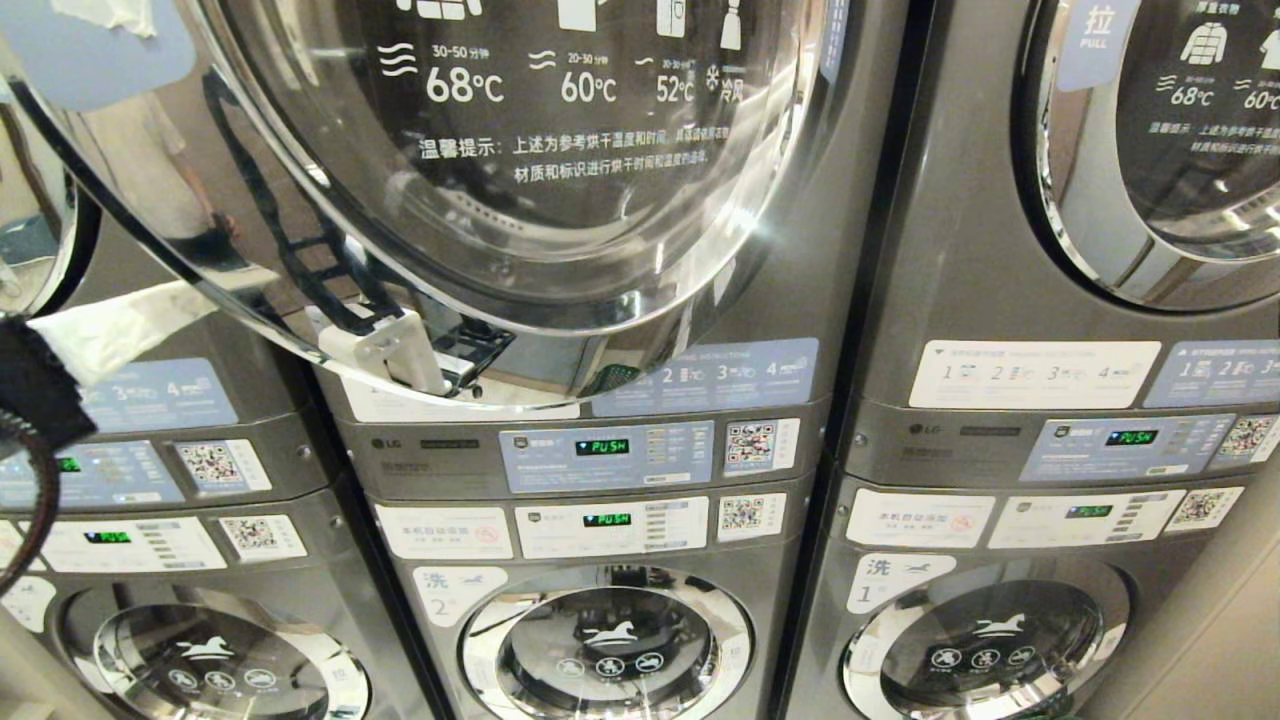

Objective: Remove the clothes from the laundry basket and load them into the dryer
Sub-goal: Open the dryer

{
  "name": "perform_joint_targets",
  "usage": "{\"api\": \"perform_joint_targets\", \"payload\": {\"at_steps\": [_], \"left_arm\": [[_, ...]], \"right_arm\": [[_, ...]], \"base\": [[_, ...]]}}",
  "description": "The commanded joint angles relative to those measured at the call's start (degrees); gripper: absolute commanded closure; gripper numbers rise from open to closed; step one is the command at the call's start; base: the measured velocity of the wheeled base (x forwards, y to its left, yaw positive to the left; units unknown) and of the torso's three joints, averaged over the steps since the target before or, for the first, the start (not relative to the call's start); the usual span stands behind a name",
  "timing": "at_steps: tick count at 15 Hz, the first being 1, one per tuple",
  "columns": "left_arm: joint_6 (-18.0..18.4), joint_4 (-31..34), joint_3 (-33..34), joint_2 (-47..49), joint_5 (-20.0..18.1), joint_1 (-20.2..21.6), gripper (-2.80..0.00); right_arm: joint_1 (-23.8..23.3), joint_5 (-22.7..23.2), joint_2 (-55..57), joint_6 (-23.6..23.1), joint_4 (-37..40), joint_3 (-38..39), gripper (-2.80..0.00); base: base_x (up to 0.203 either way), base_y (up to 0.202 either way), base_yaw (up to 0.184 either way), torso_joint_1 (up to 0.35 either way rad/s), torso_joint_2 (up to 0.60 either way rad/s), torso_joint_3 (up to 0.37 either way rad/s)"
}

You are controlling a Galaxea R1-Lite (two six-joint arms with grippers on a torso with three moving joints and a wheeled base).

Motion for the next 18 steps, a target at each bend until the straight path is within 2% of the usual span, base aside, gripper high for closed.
{"api": "perform_joint_targets", "payload": {"at_steps": [1,4,18], "left_arm": [[0.5,-0.3,0.4,-0.3,-0.3,0.0,0.00],[1.6,-0.3,0.5,-0.4,-2.7,0.0,0.00],[1.9,-0.2,1.0,-0.8,-2.8,-0.1,0.00]], "right_arm": [[0.0,0.0,-0.1,-0.1,0.0,0.0,-2.80],[0.0,0.0,-0.1,0.0,0.0,0.0,-2.80],[0.0,0.0,-0.1,0.0,0.0,0.0,-2.80]], "base": [[0.000,0.000,0.000,0.000,0.00,0.000],[0.000,0.000,0.000,0.000,0.00,0.000],[0.000,0.000,0.000,0.000,0.00,0.000]]}}
